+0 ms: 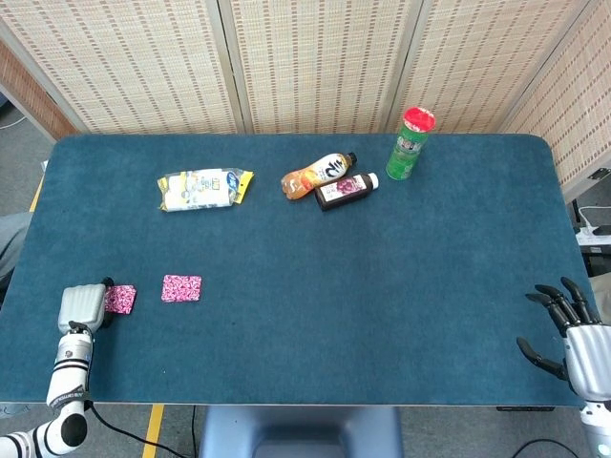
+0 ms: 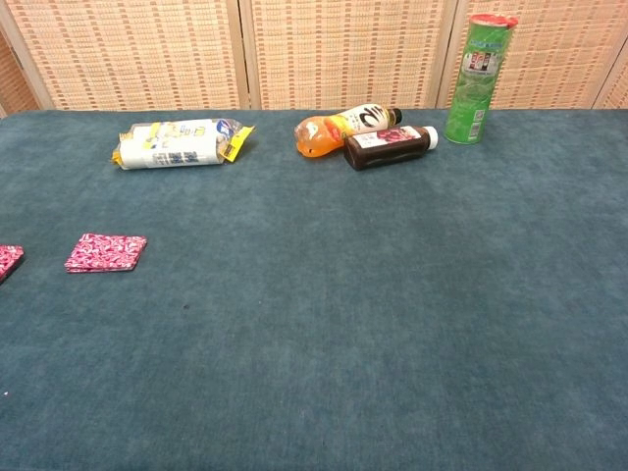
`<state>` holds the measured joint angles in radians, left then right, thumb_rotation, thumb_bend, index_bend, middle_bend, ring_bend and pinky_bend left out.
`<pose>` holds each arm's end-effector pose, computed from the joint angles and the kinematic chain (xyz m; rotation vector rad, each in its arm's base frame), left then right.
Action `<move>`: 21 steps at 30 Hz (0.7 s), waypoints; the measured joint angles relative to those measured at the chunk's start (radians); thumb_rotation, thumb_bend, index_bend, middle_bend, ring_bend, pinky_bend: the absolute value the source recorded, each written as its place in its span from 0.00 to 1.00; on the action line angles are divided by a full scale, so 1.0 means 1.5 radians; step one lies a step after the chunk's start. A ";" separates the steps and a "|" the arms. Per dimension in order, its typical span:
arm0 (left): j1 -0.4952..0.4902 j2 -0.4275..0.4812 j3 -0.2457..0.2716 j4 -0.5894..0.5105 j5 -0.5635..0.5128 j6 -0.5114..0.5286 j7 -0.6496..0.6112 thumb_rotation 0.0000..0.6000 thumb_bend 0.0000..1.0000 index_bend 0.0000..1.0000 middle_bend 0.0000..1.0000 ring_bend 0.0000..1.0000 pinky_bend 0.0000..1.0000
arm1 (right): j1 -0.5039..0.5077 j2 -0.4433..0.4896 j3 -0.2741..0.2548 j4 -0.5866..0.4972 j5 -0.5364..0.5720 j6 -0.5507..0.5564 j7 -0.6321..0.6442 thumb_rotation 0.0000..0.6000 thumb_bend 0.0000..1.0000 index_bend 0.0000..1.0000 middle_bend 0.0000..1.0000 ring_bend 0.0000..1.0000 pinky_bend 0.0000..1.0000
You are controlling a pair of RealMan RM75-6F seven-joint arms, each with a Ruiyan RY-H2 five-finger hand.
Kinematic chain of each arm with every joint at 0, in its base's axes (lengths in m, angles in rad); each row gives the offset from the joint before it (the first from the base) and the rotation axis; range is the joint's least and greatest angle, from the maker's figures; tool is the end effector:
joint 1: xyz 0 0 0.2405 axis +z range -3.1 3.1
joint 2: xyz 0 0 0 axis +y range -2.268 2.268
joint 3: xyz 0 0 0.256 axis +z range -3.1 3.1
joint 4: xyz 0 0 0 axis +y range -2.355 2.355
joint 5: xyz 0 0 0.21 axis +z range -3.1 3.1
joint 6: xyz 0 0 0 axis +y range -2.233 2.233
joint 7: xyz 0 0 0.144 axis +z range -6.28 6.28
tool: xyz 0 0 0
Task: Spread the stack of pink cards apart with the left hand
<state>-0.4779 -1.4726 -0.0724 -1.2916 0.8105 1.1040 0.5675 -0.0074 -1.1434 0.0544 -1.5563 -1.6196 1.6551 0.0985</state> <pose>-0.3379 0.2992 0.0501 -1.4534 -0.9306 -0.3152 -0.3090 -0.1516 0.1721 1.3182 -0.8329 1.0606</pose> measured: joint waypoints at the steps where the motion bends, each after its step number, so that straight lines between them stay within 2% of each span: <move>1: 0.001 -0.005 0.000 0.008 0.000 -0.004 -0.001 1.00 0.35 0.35 1.00 1.00 1.00 | 0.000 0.000 0.000 0.000 0.000 0.000 0.000 1.00 0.15 0.28 0.21 0.07 0.37; 9: 0.005 -0.024 -0.001 0.036 -0.010 -0.017 0.022 1.00 0.35 0.14 1.00 1.00 1.00 | -0.001 0.002 0.000 0.000 -0.001 0.002 0.004 1.00 0.15 0.28 0.21 0.07 0.37; 14: 0.006 -0.018 0.001 0.026 -0.013 -0.013 0.040 1.00 0.36 0.08 1.00 1.00 1.00 | -0.001 0.002 0.000 0.001 -0.001 0.002 0.005 1.00 0.15 0.28 0.21 0.07 0.37; 16: 0.007 -0.012 0.002 0.015 -0.011 -0.009 0.046 1.00 0.37 0.07 1.00 1.00 1.00 | 0.000 0.002 -0.001 0.001 -0.001 0.000 0.005 1.00 0.15 0.28 0.21 0.07 0.37; 21: 0.009 0.029 0.002 -0.070 -0.008 0.016 0.073 1.00 0.37 0.05 1.00 1.00 1.00 | 0.001 0.004 -0.004 -0.001 -0.004 -0.003 0.004 1.00 0.15 0.28 0.21 0.07 0.37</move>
<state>-0.4643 -1.4297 -0.0689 -1.3968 0.7989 1.1284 0.6768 -0.0060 -1.1379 0.0483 -1.5573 -1.6257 1.6501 0.1039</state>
